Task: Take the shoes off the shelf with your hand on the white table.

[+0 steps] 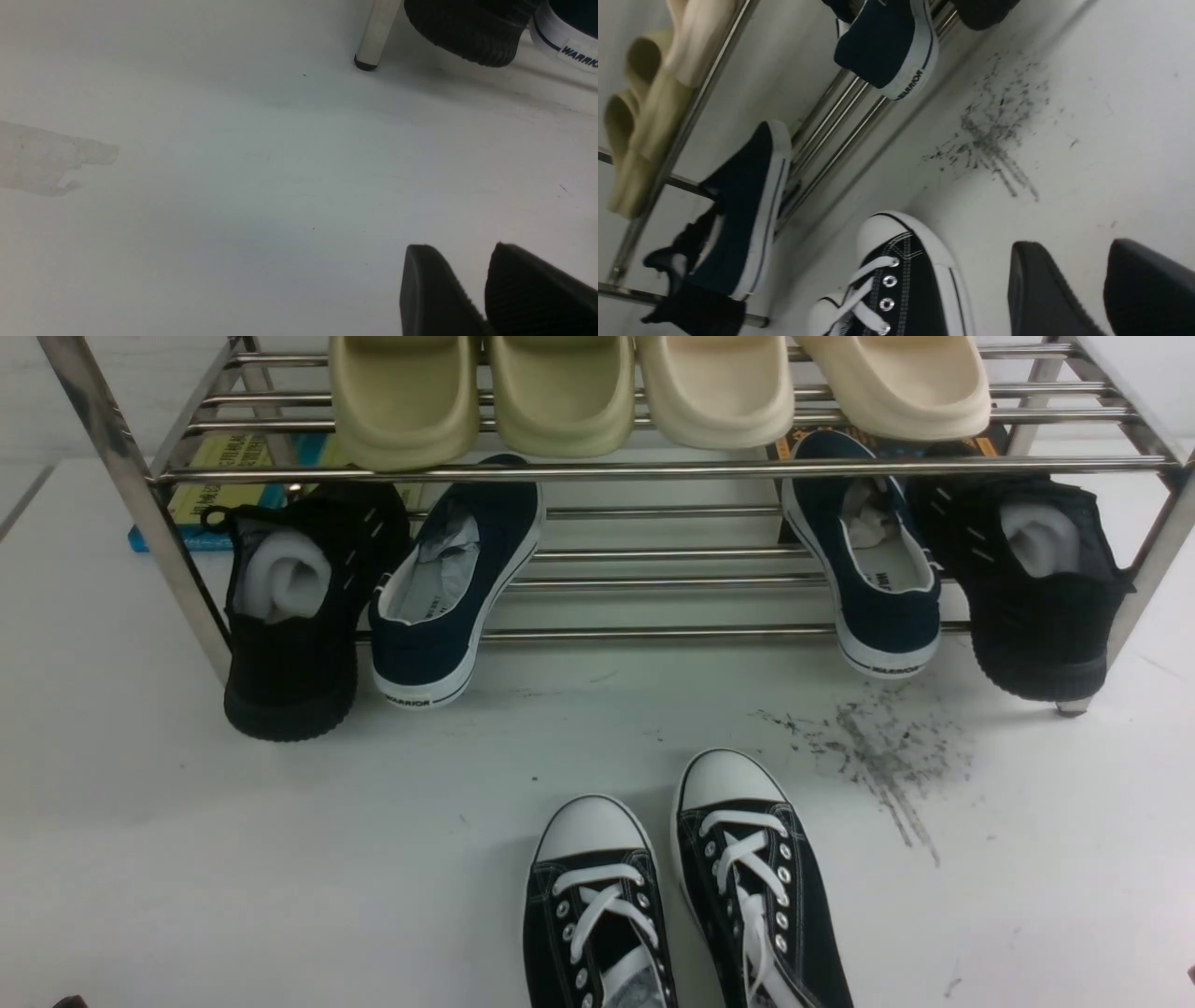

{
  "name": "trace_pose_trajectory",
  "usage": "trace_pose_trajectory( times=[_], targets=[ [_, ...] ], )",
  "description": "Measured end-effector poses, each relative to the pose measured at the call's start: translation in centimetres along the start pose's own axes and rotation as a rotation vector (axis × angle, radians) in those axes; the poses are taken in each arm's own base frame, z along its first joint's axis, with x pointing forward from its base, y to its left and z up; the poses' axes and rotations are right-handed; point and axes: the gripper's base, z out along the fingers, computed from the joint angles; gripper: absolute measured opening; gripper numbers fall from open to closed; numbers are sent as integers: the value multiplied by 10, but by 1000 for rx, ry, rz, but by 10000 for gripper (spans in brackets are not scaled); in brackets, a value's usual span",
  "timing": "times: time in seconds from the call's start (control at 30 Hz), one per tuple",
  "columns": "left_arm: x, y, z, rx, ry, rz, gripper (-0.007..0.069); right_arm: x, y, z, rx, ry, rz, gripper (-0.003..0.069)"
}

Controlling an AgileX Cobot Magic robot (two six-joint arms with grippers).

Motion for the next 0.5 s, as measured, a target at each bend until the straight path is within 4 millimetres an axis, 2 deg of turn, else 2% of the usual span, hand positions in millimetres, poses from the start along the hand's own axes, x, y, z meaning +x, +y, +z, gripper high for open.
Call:
trace_pose_trajectory(
  times=[0.13,0.27,0.43,0.5],
  targets=[
    [0,0,0,0,0,0,217,0,1,0,-11,3,30,237],
    [0,0,0,0,0,0,222,-3,9,-3,-31,-5,-78,201],
    [0,0,0,0,0,0,232,-37,69,-23,-99,-106,-486,28],
    [0,0,0,0,0,0,232,-49,88,-23,-74,-91,-588,-6]
  ],
)
